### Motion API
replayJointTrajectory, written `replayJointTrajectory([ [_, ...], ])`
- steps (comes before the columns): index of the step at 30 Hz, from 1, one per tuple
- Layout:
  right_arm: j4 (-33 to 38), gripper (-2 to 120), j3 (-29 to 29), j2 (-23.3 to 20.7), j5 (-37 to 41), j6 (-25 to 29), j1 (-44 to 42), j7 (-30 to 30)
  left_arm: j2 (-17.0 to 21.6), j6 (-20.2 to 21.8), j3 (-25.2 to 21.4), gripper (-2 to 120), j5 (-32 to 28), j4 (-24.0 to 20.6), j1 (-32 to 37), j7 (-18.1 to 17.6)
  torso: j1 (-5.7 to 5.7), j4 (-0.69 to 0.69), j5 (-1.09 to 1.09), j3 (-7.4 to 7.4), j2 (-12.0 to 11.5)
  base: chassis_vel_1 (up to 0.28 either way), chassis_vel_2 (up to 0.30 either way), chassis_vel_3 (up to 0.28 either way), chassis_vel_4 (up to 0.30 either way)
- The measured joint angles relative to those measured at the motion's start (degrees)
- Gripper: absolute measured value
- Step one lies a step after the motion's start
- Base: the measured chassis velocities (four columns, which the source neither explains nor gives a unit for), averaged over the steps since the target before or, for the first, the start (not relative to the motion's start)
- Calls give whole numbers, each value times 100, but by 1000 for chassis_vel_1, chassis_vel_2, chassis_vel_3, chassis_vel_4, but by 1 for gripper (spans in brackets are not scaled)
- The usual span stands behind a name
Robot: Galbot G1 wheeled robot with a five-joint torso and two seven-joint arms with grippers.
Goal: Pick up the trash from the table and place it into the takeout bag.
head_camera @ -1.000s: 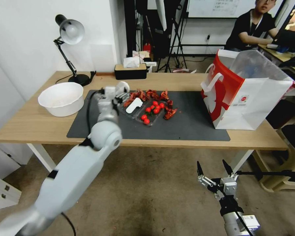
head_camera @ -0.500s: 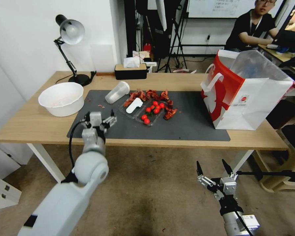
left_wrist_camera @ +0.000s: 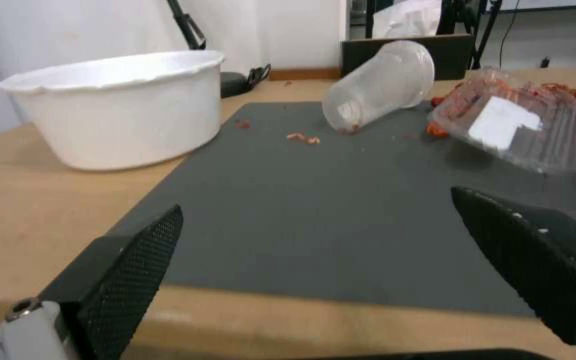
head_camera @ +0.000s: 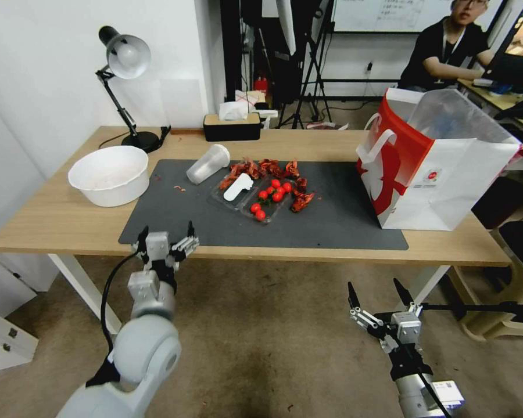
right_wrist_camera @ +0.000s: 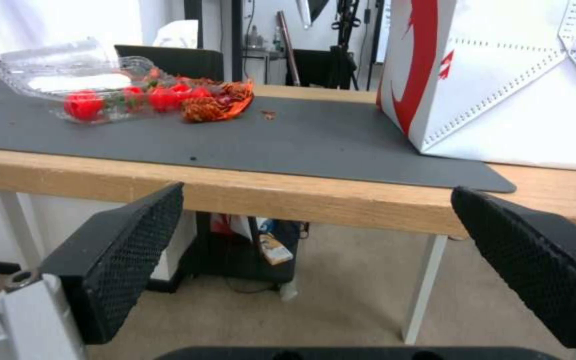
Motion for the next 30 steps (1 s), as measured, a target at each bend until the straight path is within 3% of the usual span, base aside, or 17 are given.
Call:
replayJointTrajectory([
  [8, -55, 100, 21, -28, 110, 15, 17, -36, -159, -300, -131, 100, 99, -85, 532, 236, 0, 1, 0, 0, 0, 0, 0, 0, 0],
  [17, -143, 100, 21, -28, 115, 19, 39, -42, -120, -910, -424, 100, -349, 96, 495, 966, 1, 0, 0, 0, 0, 0, 0, 0, 0],
  [30, -185, 100, 20, -16, 115, 35, 34, -51, -54, -1163, -493, 100, -407, 268, 525, 1421, 1, 1, 0, 0, -1, 0, 0, 0, 0],
])
